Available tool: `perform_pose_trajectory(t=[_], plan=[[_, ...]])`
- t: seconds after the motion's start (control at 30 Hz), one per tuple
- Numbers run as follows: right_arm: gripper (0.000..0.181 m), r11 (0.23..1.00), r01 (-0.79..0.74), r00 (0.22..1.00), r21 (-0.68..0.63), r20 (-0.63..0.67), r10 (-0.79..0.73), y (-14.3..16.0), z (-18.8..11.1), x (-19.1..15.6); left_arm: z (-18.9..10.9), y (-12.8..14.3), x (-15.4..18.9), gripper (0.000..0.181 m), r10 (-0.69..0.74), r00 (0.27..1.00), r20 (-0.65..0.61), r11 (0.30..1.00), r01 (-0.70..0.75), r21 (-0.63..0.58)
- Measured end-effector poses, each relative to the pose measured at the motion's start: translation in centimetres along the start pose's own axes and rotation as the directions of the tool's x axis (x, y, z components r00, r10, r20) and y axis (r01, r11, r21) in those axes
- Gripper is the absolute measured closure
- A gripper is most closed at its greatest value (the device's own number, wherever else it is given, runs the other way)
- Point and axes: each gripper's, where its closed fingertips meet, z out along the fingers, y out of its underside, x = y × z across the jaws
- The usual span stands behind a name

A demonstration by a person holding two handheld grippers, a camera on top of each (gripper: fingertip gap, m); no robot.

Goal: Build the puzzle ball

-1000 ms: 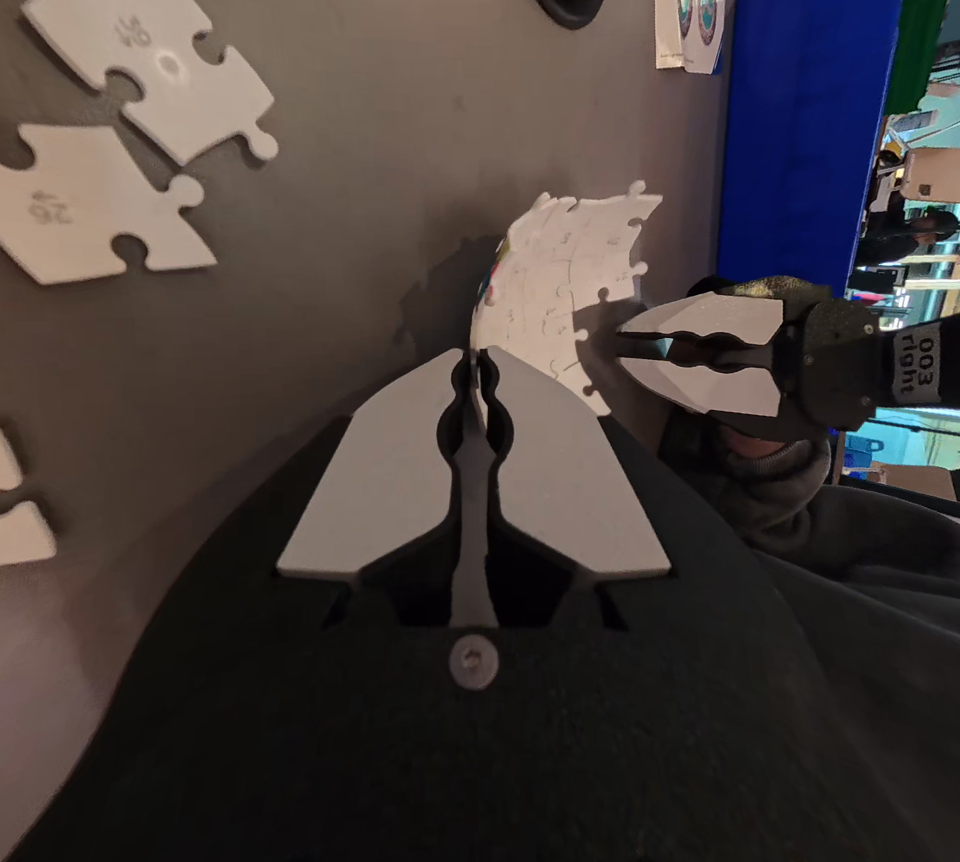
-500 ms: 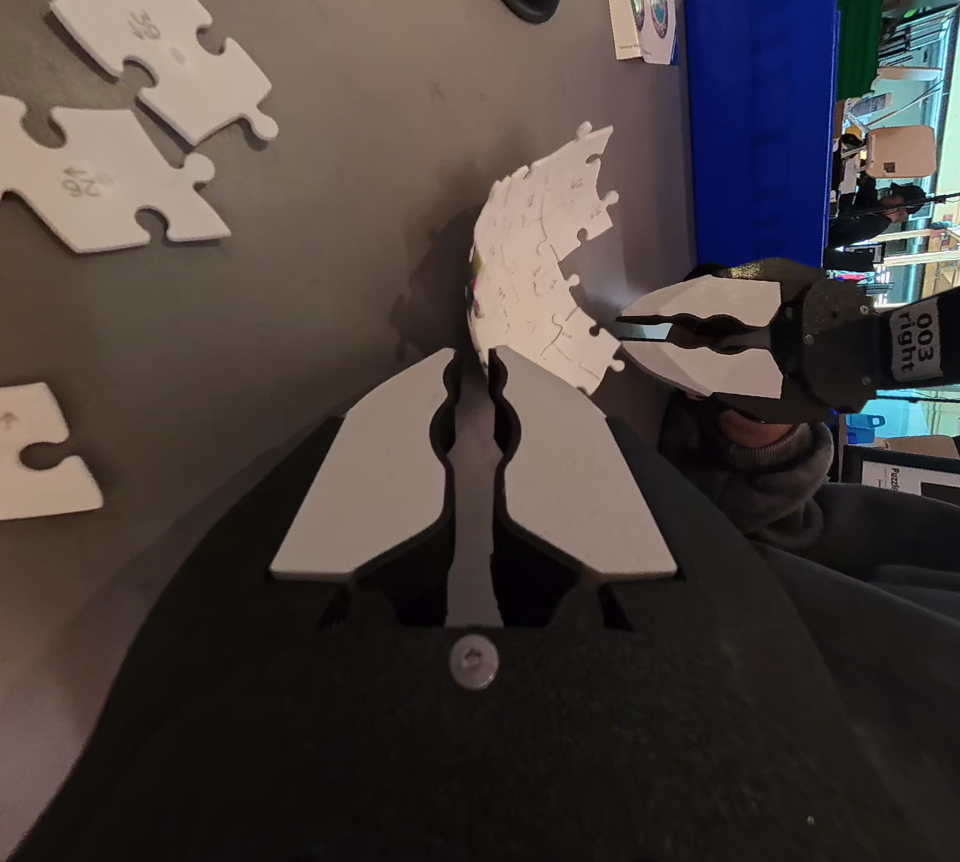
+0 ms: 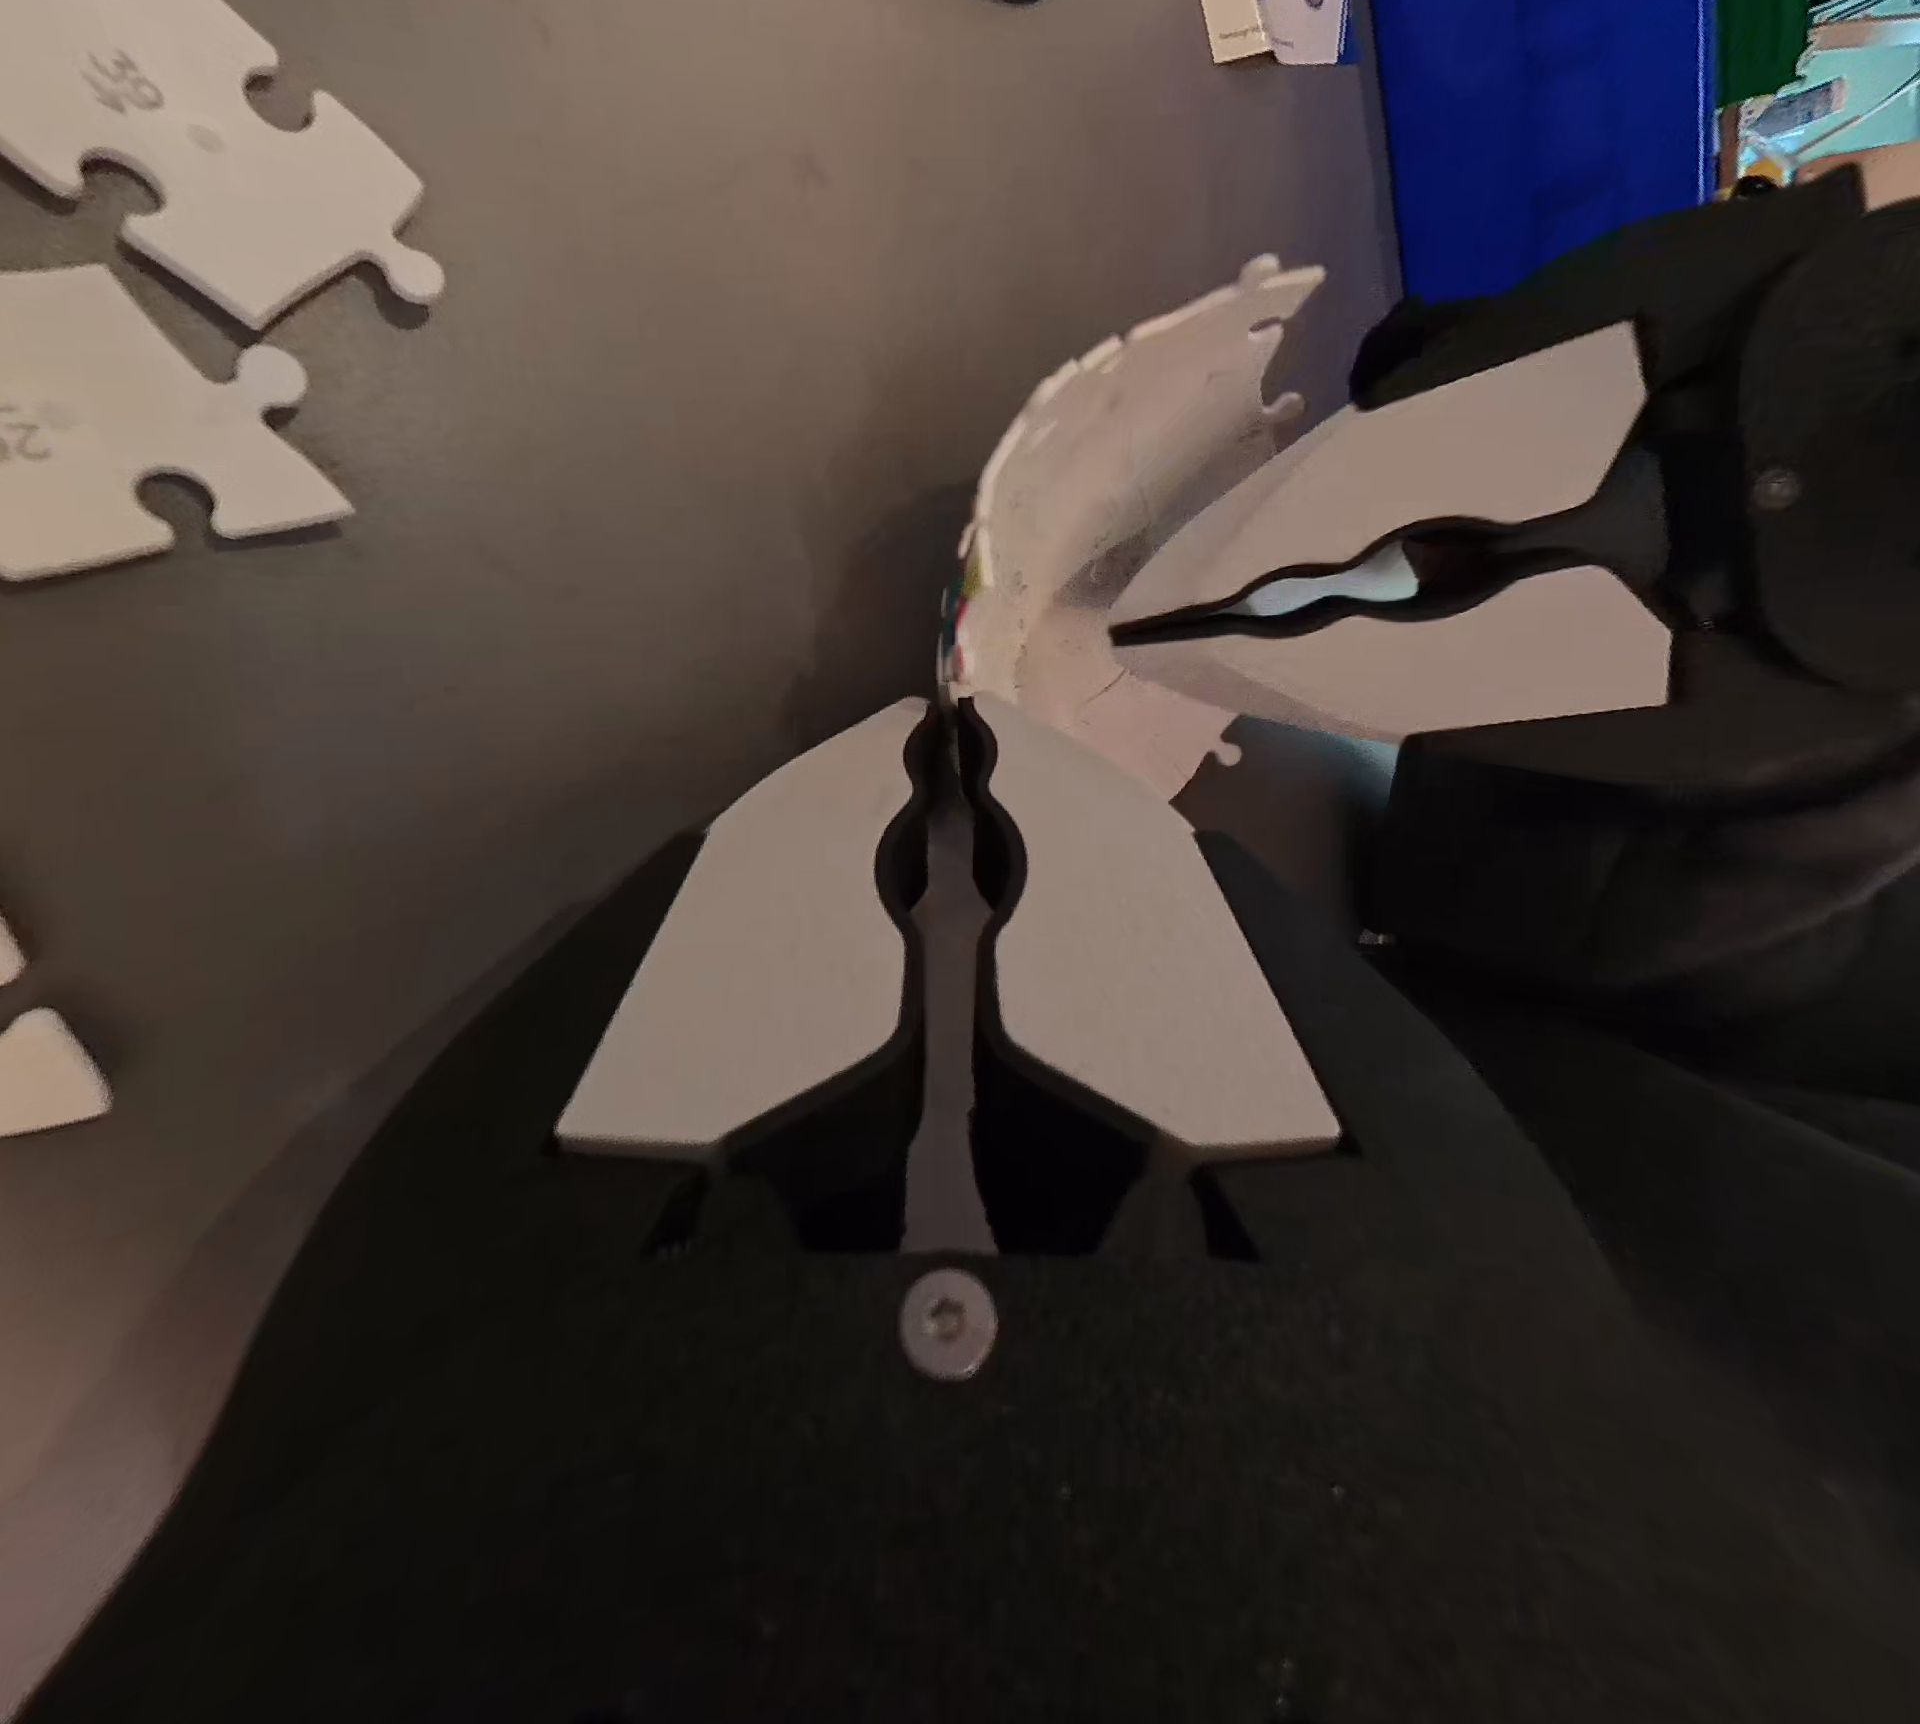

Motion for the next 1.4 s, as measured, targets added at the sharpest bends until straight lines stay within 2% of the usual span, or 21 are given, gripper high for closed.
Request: perform_pose_trajectory(t=[0.07, 0.23, 0.43, 0.6, 0.73, 0.9, 0.97, 1.07, 1.17, 1.23, 1.3, 1.4], plan=[[0.181, 0.997, 0.05, 0.999, -0.065, 0.021, -0.048, 0.3, 0.7, -0.1, 0.0, 0.0, 0.0, 0.179, 0.016, 1.0, 0.008, 1.0, -0.016, -0.001], [0.181, 0.984, 0.128, 0.992, -0.126, -0.004, -0.129, -0.1, 1.3, -0.7, 0.3, 0.0, -0.2, 0.178, 0.026, 0.999, 0.025, 1.0, -0.027, 0.001], [0.181, 0.97, 0.121, 0.991, -0.209, -0.021, -0.129, 0.8, 2.1, -0.6, 0.5, 0.1, 0.1, 0.179, 0.018, 1.0, -0.008, 1.0, -0.018, 0.006], [0.181, 0.944, 0.176, 0.977, -0.277, -0.065, -0.201, 0.8, 2.1, -0.8, 0.5, 0.2, 0.0, 0.179, 0.013, 1.0, -0.011, 1.0, -0.013, 0.008], [0.181, 0.933, 0.176, 0.973, -0.314, -0.086, -0.213, 0.8, 2.1, -0.8, 0.6, 0.2, 0.0, 0.179, 0.014, 1.0, -0.007, 1.0, -0.014, 0.015], [0.181, 0.941, 0.154, 0.976, -0.3, -0.102, -0.192, 0.8, 2.1, -0.7, 0.5, 0.3, 0.0, 0.179, 0.019, 1.0, 0.006, 1.0, -0.019, 0.014], [0.181, 0.962, 0.138, 0.983, -0.234, -0.088, -0.163, -0.1, 1.3, -1.4, 0.5, 0.3, 0.0, 0.179, 0.02, 1.0, 0.009, 1.0, -0.02, 0.013], [0.181, 0.998, 0.058, 0.985, 0.022, -0.166, -0.053, -2.6, -4.1, -0.4, 0.3, 0.2, 0.0, 0.179, 0.024, 1.0, 0.016, 1.0, -0.024, 0.016], [0.181, 0.97, -0.039, 0.97, 0.239, -0.225, 0.095, -1.4, -8.7, 2.0, 0.0, 0.0, -0.3, 0.179, 0.024, 0.999, 0.022, 1.0, -0.024, 0.02], [0.181, 0.95, -0.13, 0.966, 0.284, -0.18, 0.186, 1.0, -8.7, 2.5, 0.0, -0.2, -0.5, 0.179, 0.015, 1.0, 0.02, 1.0, -0.016, 0.024], [0.181, 0.945, -0.209, 0.964, 0.252, -0.108, 0.242, 2.6, -7.1, 1.5, 0.0, -0.3, -0.6, 0.179, 0.014, 1.0, 0.023, 1.0, -0.015, 0.021], [0.181, 0.957, -0.161, 0.974, 0.243, -0.12, 0.194, 2.4, -4.7, 0.1, 0.1, -0.3, -0.5, 0.179, 0.019, 0.999, 0.027, 1.0, -0.02, 0.015]])
